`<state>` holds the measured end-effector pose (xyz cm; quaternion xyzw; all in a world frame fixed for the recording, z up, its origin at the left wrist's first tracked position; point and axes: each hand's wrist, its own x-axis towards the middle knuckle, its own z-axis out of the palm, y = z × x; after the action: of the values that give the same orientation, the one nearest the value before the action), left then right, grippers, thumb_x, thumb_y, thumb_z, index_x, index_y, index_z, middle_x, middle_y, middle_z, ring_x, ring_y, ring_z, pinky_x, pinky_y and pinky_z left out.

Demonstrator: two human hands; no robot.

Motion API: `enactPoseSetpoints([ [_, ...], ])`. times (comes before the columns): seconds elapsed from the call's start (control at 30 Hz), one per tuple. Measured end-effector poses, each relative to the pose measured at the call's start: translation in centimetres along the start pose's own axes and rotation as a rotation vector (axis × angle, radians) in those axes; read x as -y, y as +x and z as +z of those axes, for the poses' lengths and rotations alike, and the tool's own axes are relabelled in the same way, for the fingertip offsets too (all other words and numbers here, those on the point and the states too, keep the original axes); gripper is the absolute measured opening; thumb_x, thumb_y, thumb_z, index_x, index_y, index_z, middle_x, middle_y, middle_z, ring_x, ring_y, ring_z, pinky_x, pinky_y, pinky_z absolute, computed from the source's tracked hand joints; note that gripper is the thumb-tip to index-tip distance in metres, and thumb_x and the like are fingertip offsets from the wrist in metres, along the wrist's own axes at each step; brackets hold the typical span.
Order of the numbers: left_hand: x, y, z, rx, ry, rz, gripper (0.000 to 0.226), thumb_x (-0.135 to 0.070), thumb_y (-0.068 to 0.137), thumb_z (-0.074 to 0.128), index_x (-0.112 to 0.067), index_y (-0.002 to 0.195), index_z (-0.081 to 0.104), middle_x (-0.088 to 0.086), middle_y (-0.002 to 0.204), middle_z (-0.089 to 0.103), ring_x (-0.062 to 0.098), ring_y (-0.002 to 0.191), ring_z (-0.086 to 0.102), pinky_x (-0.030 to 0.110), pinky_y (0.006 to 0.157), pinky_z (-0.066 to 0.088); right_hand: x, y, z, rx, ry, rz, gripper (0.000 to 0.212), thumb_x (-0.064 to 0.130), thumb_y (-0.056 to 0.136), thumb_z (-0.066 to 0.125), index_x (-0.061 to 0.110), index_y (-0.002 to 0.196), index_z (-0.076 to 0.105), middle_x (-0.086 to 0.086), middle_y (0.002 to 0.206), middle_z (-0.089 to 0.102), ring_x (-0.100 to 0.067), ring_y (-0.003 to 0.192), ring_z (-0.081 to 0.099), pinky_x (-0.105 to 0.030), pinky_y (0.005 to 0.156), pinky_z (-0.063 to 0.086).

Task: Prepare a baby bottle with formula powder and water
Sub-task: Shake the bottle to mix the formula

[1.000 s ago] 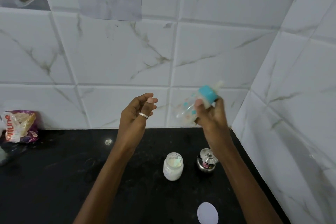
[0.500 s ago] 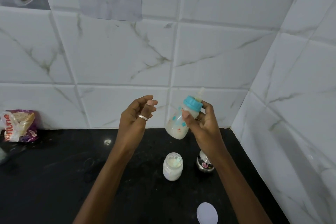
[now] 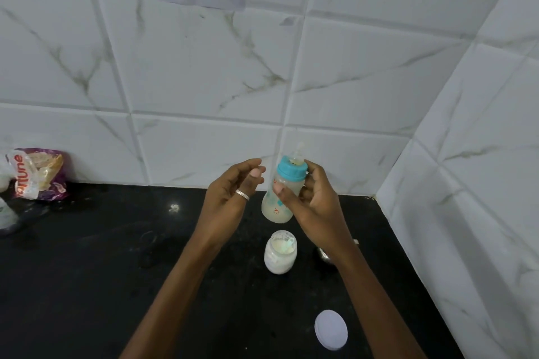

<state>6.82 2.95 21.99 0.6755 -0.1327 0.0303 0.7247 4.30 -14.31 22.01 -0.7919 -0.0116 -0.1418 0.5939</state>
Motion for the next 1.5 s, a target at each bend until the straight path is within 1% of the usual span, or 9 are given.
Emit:
enactPoseSetpoints([
  [0.13, 1.7, -0.8, -0.7, 0.048, 0.007, -0.057, 0.038, -0.032, 0.098, 0.06, -0.024, 0.135, 0.063, -0.012, 0.126, 0.071, 0.003, 0.118, 0.066, 0.025, 0.099, 0.055, -0.9, -0.8, 1.6, 0.035, -0.053, 0.0, 0.057, 0.038, 0.087, 0.08, 0.029, 0.136, 0.053, 0.013, 0.121, 0.07, -0.001, 0.111, 0.068, -0.026, 0.093, 0.058],
  [0.33, 4.9, -2.5, -2.2, 0.158, 0.076, -0.116, 0.039, -0.024, 0.095, 0.067, -0.03, 0.134, 0.061, -0.017, 0.122, 0.072, 0.0, 0.114, 0.067, 0.016, 0.09, 0.054, -4.0, -2.3, 4.0, 0.114, -0.102, 0.079, 0.053, 0.039, 0.09, 0.076, 0.028, 0.137, 0.056, 0.013, 0.123, 0.07, 0.002, 0.112, 0.066, -0.024, 0.093, 0.057],
  [0.53, 9.8, -3.7, -4.2, 0.196, 0.207, -0.203, 0.051, -0.026, 0.09, 0.074, -0.033, 0.138, 0.057, -0.017, 0.127, 0.069, 0.003, 0.118, 0.065, 0.026, 0.098, 0.054, -7.7, -4.0, 6.4, 0.203, -0.179, 0.185, 0.06, 0.039, 0.092, 0.073, 0.028, 0.145, 0.047, 0.016, 0.131, 0.061, -0.001, 0.12, 0.06, -0.022, 0.098, 0.053],
  [0.77, 15.6, -3.1, -5.7, 0.21, 0.328, -0.29, 0.054, -0.02, 0.086, 0.08, -0.031, 0.136, 0.06, -0.014, 0.125, 0.07, 0.002, 0.117, 0.066, 0.032, 0.102, 0.054, -13.3, -3.8, 10.0, 0.196, -0.211, 0.265, 0.044, 0.023, 0.095, 0.072, 0.039, 0.128, 0.048, 0.024, 0.112, 0.062, 0.015, 0.107, 0.059, -0.009, 0.086, 0.048],
  [0.9, 18.9, -1.4, -6.4, 0.202, 0.365, -0.354, 0.057, -0.01, 0.083, 0.079, -0.032, 0.132, 0.06, -0.013, 0.124, 0.071, 0.004, 0.116, 0.066, 0.039, 0.104, 0.054, -16.1, -2.7, 12.0, 0.165, -0.229, 0.288, 0.039, 0.022, 0.099, 0.066, 0.05, 0.118, 0.048, 0.021, 0.112, 0.065, 0.01, 0.108, 0.062, -0.014, 0.087, 0.051],
  [1.0, 21.0, -0.4, -6.6, 0.199, 0.361, -0.399, 0.06, -0.002, 0.08, 0.078, -0.024, 0.133, 0.061, -0.006, 0.124, 0.071, 0.008, 0.116, 0.067, 0.042, 0.103, 0.055, -18.3, -2.1, 13.1, 0.163, -0.244, 0.315, 0.038, 0.021, 0.096, 0.066, 0.044, 0.122, 0.052, 0.019, 0.117, 0.065, 0.004, 0.109, 0.063, -0.025, 0.092, 0.055],
  [1.1, 22.6, 0.1, -6.6, 0.2, 0.362, -0.433, 0.06, 0.002, 0.079, 0.075, -0.029, 0.128, 0.06, -0.006, 0.124, 0.07, 0.008, 0.116, 0.066, 0.039, 0.102, 0.055, -20.3, -2.0, 13.9, 0.152, -0.257, 0.324, 0.036, 0.025, 0.094, 0.065, 0.036, 0.127, 0.055, 0.016, 0.118, 0.066, 0.001, 0.11, 0.064, -0.033, 0.095, 0.057],
  [1.27, 24.4, -0.2, -6.8, 0.217, 0.357, -0.472, 0.06, 0.004, 0.082, 0.071, -0.027, 0.132, 0.059, -0.008, 0.124, 0.068, 0.006, 0.117, 0.065, 0.034, 0.102, 0.054, -21.7, -2.4, 14.5, 0.154, -0.256, 0.337, 0.044, 0.017, 0.094, 0.067, 0.03, 0.133, 0.053, 0.012, 0.126, 0.064, -0.001, 0.116, 0.062, -0.034, 0.1, 0.055],
  [1.5, 25.1, -0.4, -6.9, 0.217, 0.346, -0.505, 0.064, 0.002, 0.083, 0.072, -0.022, 0.14, 0.055, -0.007, 0.132, 0.066, 0.007, 0.123, 0.062, 0.038, 0.106, 0.053, -22.5, -2.3, 14.5, 0.182, -0.283, 0.354, 0.057, 0.015, 0.094, 0.07, 0.025, 0.144, 0.045, 0.005, 0.138, 0.059, -0.006, 0.127, 0.057, -0.036, 0.107, 0.051],
])
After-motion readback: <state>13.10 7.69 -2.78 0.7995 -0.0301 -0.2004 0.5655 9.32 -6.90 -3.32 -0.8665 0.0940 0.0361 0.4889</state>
